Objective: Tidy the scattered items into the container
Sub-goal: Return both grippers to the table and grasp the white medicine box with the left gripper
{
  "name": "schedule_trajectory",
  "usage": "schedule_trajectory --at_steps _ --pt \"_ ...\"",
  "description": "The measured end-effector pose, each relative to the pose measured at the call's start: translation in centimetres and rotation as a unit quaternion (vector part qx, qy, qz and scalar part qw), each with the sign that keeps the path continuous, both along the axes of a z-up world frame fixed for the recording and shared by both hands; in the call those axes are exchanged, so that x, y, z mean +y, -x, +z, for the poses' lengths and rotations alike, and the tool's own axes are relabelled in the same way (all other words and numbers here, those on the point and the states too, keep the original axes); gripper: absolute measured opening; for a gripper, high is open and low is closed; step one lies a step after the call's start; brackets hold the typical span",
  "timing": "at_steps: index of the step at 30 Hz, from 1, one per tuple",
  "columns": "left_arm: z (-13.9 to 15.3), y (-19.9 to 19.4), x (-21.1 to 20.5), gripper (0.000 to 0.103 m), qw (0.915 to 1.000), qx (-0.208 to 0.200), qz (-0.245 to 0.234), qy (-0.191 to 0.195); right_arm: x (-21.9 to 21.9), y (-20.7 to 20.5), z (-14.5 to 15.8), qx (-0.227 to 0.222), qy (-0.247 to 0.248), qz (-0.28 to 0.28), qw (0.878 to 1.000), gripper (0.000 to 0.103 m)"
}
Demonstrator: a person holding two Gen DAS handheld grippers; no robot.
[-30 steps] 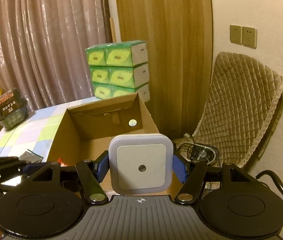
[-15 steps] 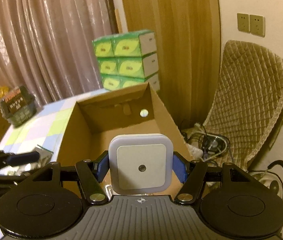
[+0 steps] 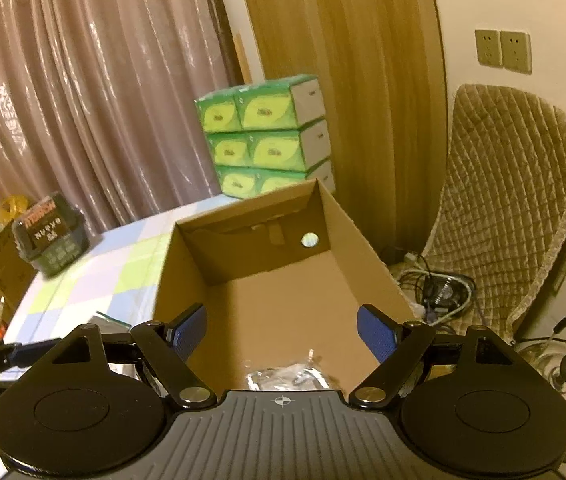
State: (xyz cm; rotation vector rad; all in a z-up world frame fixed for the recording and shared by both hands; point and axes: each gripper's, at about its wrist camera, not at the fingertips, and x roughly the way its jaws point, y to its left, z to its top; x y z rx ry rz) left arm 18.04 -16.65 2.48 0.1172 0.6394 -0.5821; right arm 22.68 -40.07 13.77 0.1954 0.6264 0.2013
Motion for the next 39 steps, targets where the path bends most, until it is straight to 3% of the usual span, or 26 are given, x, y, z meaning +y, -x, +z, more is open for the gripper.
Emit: schedule_trajectory --at_steps 11,14,25,35,39 --pt "0.5 1.5 5.6 0.058 0.9990 -0.004 0.045 -0.003 5.2 0.9 0.6 -0.017 -0.013 0.059 0.998 0.080" --pt "0.4 1.4 8.0 0.064 0.9978 -0.003 0.067 -0.005 7.1 1.2 0.5 -0.019 -0.011 0.081 0.996 0.080" --pt "-2.0 1.7 16.1 0.074 0.9910 0.022 0.128 -0.032 15.0 1.3 -0.9 -0.021 0.009 0.168 0.986 0.080" --pt "-6.6 1.6 14.7 0.074 0.9908 0.054 0.099 -0.075 19.7 -0.2 -4.0 0.026 0.002 0.216 0.976 0.080" --pt "-7.6 1.6 12.7 0.074 0.9924 0.047 0.068 -0.091 20.7 -0.9 -4.8 0.034 0.014 0.218 0.975 0.079"
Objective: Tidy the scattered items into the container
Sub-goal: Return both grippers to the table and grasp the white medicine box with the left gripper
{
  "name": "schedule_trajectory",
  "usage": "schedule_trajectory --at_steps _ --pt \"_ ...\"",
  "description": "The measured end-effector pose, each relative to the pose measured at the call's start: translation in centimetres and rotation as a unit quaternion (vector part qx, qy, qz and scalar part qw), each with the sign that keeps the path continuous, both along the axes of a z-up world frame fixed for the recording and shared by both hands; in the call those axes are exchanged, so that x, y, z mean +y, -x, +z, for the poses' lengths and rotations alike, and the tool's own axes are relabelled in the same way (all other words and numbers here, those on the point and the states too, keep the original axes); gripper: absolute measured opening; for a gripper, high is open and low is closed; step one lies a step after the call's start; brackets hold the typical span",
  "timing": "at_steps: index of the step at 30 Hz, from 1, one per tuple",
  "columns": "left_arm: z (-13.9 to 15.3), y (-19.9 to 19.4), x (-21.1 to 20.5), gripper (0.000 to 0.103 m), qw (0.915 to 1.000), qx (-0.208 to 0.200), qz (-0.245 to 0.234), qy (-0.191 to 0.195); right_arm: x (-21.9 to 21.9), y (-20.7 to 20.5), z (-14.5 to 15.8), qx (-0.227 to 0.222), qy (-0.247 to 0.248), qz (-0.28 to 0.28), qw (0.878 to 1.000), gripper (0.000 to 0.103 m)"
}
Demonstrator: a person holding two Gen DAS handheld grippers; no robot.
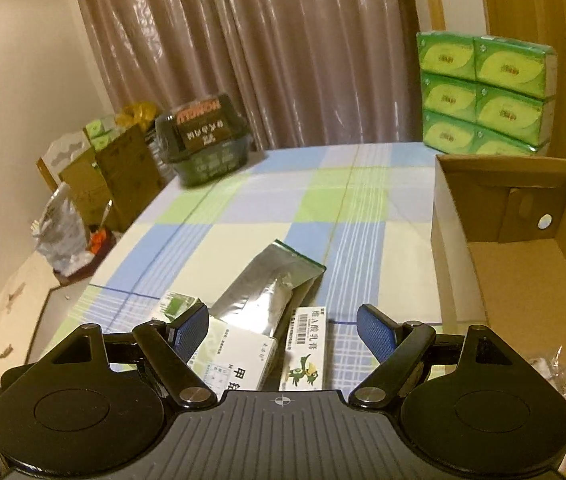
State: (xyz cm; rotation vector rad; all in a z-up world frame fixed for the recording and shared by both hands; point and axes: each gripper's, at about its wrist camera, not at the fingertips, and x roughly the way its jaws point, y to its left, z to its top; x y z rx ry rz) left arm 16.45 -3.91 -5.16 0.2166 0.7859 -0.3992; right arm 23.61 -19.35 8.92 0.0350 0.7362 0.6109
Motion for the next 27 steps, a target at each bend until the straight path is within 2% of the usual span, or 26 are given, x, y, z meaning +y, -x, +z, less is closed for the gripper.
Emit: schedule_trajectory --at_steps 5,10,13,17,20,24,27 --pt "-1.6 -0.5 -1.7 0.074 0.9997 -0.005 -0.012 -0.020 0.9 -0.9 -1.3 0.012 0.015 0.007 1.000 0.079" --pt "-3.4 -1.0 -2.2 0.074 0.9990 -0.008 -0.002 -0.045 0.5 -1.5 -1.8 0.018 0.024 0.006 1.000 0.079" --pt "-3.7 -1.2 -2.2 0.073 0.9989 -0.012 0.005 -0.045 0.1 -1.8 -1.9 0.021 0.027 0.004 0.999 0.079" --pt "-3.4 -0.9 -2.1 0.071 0.9985 -0.015 0.004 -0.052 0.2 -1.8 -2.2 0.025 0.038 0.008 0.999 0.079" --pt "-2.3 -0.6 -1.2 0.070 0.9989 -0.014 0.012 -0.043 0.6 -1.7 -2.4 0.025 0.043 0.016 0.999 0.078" --pt "-0.9 -0.4 0.5 0.070 0.9980 -0.030 0.032 -0.046 1.6 -1.4 -3.3 0.026 0.066 0.032 0.997 0.069" --pt "-0.7 -0.6 1.9 0.070 0.9974 -0.028 0.047 -0.047 2.1 -1.5 -4.7 0.037 0.088 0.042 0.995 0.068"
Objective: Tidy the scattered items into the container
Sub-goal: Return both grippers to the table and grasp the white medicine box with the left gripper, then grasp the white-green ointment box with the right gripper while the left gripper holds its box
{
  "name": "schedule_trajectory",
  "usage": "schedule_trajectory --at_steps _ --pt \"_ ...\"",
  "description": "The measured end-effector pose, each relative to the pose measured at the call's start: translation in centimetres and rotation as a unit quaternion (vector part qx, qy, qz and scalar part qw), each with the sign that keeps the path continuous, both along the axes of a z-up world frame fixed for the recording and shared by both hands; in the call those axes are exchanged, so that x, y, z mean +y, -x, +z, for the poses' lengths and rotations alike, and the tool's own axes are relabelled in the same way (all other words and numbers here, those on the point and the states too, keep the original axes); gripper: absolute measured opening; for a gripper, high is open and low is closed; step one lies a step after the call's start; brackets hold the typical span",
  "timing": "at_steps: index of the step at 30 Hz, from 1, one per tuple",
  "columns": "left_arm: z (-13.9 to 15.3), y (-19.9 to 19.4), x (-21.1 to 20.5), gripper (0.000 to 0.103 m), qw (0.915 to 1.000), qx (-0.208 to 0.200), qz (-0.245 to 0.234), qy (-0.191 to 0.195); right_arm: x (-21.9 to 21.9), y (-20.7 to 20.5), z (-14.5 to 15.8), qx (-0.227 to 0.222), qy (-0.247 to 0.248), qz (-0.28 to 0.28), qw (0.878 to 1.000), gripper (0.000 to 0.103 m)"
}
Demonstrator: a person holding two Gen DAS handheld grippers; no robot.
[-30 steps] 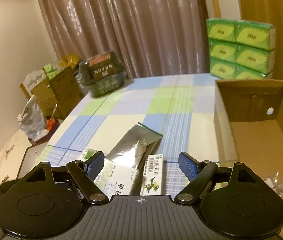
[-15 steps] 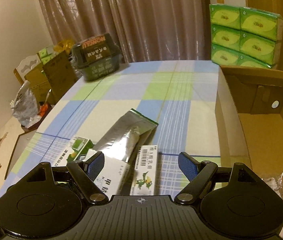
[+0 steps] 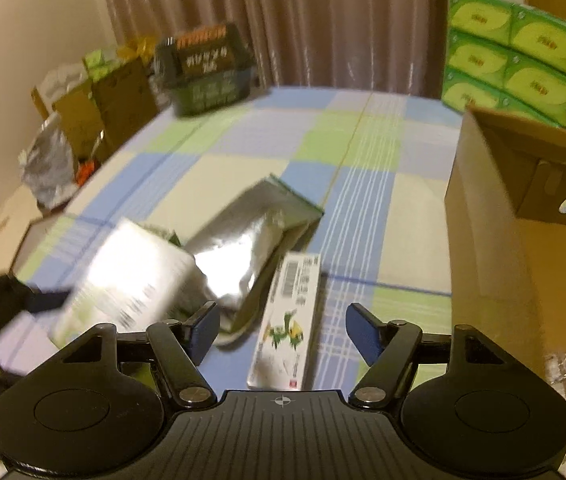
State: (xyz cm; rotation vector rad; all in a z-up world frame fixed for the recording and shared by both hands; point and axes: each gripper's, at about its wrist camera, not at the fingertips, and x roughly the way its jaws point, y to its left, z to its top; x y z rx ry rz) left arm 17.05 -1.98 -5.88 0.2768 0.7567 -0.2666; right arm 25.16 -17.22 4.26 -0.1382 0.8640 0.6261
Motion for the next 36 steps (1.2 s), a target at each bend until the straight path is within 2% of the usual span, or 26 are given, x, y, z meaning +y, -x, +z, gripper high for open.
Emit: schedule_trajectory --at_steps 7,11,15,22,28,32,36 --pt "-1.2 -1.1 2.4 0.071 0.9989 0.035 0.024 0.020 1.2 -0.8 -2.6 0.024 0.036 0.022 0.999 0.065" --pt "-1.2 -1.3 2.6 0.069 0.9992 0.028 0.024 0.015 2.1 -1.1 -3.9 0.033 0.053 0.029 0.998 0.057" --pt "-1.2 -1.3 2.4 0.069 0.9993 0.027 0.020 0.016 2.4 -1.7 -4.9 0.039 0.065 0.030 0.997 0.042" --pt "-1.8 -1.4 2.6 0.069 0.9990 0.043 0.011 0.011 1.6 -1.4 -4.9 0.044 0.063 0.025 0.997 0.037" --pt "-1.6 0.5 3.0 0.068 0.9977 0.067 -0.003 0.012 0.6 2.1 -3.7 0.073 0.047 0.039 0.995 0.036" --pt "-1.1 3.0 2.9 0.068 0.9964 0.081 -0.023 0.006 -0.1 5.0 -3.7 0.077 0.063 0.046 0.994 0.036" --pt "-0.9 5.5 2.7 0.068 0.9941 0.099 -0.039 0.021 -1.5 8.4 -4.1 0.097 0.076 0.038 0.992 0.036"
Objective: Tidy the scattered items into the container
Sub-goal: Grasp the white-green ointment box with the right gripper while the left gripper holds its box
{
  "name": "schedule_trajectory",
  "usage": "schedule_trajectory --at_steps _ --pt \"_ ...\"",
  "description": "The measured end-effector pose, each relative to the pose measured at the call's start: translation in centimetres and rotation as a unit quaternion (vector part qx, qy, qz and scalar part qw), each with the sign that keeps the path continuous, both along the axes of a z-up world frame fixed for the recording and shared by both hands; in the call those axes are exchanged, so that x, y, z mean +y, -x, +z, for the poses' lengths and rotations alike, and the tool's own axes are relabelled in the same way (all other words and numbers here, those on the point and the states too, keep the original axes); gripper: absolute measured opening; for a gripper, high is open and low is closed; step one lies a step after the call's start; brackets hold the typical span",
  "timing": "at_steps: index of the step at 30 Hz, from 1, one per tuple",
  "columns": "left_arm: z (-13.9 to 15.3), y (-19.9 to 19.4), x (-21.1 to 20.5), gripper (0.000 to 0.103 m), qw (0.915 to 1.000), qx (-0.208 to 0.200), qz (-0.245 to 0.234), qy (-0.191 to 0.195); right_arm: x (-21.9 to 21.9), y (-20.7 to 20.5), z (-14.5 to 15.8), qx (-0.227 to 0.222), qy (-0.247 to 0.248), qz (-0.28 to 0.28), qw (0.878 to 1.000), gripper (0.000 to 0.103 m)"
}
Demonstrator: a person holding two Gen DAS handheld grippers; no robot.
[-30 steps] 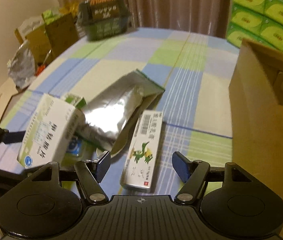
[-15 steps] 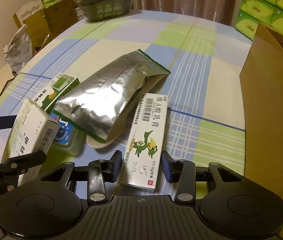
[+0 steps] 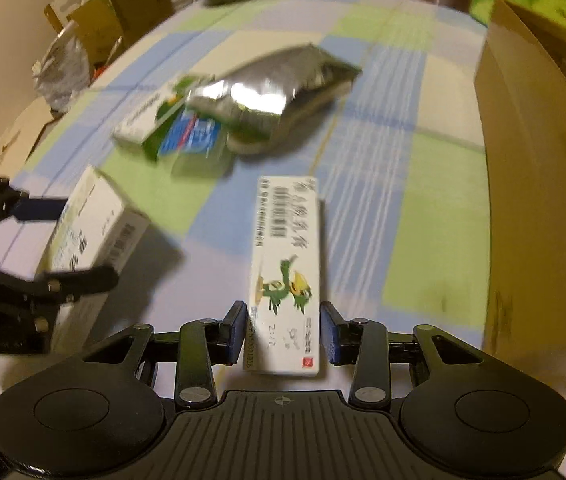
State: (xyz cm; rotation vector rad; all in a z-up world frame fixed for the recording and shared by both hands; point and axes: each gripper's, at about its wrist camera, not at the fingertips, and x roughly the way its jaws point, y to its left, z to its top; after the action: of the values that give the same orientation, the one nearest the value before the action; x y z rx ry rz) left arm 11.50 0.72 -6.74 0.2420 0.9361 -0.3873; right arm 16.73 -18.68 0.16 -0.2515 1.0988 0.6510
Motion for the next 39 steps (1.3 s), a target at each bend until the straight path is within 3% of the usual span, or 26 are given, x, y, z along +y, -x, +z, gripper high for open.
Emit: schedule_trajectory --at_steps 2,5,13,21,26,28,29,31,39 --pt "-0.2 0.6 -0.3 0.068 0.9999 0.008 -0.009 0.000 -0.8 1.3 -0.3 0.012 0.005 -0.001 1.000 0.037" --pt "-0.7 1.3 -0.7 0.068 0.9996 0.022 -0.016 -0.003 -2.0 2.1 -0.5 0.015 0.001 -0.005 1.000 0.060" --pt "-1.0 1.9 -1.0 0.069 0.9993 0.019 -0.021 -0.025 -2.3 1.2 -0.2 -0.008 -0.018 -0.011 1.000 0.060" --pt "-2.2 1.1 -1.3 0.067 0.9976 0.044 -0.032 -0.043 -0.3 0.7 -0.8 -0.019 -0.017 0.017 1.000 0.060" --pt "-1.0 0.6 -1.5 0.067 0.9986 0.027 -0.030 -0.033 0.2 0.4 -0.8 -0.029 -0.021 0.021 0.999 0.060" --pt "-0.6 0.2 -1.6 0.067 0.9989 0.022 -0.028 -0.030 0.5 0.2 -1.0 -0.032 -0.011 0.025 0.999 0.047" --pt "-0.6 0.1 -1.6 0.067 0.9990 0.022 -0.027 -0.029 0.6 0.3 -1.1 -0.038 -0.002 0.029 0.999 0.035" --pt "-0.5 0.0 -1.7 0.067 0.9990 0.021 -0.026 -0.029 0.7 0.4 -1.0 -0.049 0.012 0.036 0.998 0.035" --pt "0.3 -0.6 -1.4 0.067 0.9997 0.009 -0.014 -0.017 0.3 0.7 1.2 -0.084 -0.020 0.018 0.996 0.035"
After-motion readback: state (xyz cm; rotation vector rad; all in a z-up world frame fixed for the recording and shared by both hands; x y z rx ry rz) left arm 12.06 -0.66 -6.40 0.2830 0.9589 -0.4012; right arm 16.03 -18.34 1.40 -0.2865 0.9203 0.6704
